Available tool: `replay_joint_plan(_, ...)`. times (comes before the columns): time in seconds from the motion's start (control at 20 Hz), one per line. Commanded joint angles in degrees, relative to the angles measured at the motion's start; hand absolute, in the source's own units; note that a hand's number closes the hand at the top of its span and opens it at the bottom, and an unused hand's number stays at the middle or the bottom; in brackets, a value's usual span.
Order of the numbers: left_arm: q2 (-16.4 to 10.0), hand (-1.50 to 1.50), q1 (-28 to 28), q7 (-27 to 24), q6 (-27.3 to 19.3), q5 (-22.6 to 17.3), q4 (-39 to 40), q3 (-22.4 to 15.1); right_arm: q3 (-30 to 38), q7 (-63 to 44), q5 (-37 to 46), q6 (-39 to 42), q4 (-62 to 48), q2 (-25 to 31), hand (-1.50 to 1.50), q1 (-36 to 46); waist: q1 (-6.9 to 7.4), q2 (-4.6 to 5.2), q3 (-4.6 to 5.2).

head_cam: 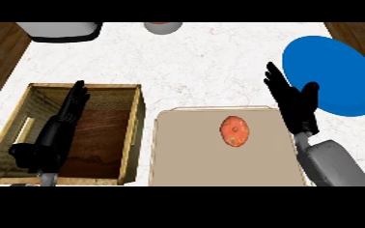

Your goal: Pick the squash from the tray and place it in the plate

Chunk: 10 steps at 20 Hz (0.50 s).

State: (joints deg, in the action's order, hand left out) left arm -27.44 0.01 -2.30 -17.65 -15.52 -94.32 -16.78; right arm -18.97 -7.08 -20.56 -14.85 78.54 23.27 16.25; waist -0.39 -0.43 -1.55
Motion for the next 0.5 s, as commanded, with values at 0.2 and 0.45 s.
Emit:
replay_joint_plan(0.2, -0.74, 0.00, -3.07, 5.27, -0.08, -1.28, 4.42, 3.91, 2.80, 14.04, -6.72, 23.35, -1.79, 2.72, 1.50, 5.58, 0.86, 1.11, 1.38)
replay_joint_plan(0.45, -1.23, 0.00, -2.89, 8.96, 1.06, -3.97, 4.70, 5.17, 6.90, 31.62, 5.34, 7.43, -5.05, 3.49, -1.50, -1.11, -1.24, 1.06, 1.20)
